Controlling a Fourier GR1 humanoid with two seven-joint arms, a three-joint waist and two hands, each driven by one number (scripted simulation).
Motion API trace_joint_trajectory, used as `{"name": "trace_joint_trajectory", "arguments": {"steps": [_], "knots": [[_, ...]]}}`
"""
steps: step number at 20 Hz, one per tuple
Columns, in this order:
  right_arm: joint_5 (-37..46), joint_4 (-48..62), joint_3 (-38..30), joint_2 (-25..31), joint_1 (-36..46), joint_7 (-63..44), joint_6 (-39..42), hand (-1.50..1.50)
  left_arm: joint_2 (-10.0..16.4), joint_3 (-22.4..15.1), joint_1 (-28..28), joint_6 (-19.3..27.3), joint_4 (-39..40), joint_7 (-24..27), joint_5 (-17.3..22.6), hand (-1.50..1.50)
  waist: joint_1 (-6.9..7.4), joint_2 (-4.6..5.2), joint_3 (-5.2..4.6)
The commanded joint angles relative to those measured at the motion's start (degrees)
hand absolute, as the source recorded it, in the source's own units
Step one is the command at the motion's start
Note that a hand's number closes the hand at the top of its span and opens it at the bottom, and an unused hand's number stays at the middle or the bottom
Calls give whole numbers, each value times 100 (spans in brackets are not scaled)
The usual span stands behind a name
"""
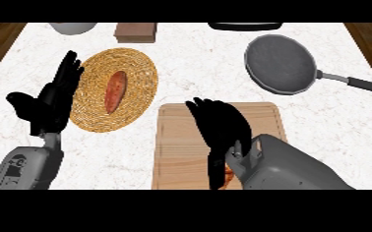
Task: Pick the croissant from the cutting board and place it in the pan
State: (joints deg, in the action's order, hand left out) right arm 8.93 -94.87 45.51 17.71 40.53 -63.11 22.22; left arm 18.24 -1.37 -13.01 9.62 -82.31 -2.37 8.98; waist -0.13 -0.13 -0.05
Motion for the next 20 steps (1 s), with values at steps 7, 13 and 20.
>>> {"name": "trace_joint_trajectory", "arguments": {"steps": [7,13,20], "knots": [[282,451,605,-45,5,-1012,709,-150,-170,-57,-49,83,-55,-86,-126,0,-3,-9,-3],[147,535,520,155,-41,-1010,993,-150,-101,15,41,-19,-153,-126,-111,0,-2,-12,-1],[524,1103,689,-383,-210,-857,786,-150,-193,90,-195,-7,176,-68,-213,0,-13,7,1]]}}
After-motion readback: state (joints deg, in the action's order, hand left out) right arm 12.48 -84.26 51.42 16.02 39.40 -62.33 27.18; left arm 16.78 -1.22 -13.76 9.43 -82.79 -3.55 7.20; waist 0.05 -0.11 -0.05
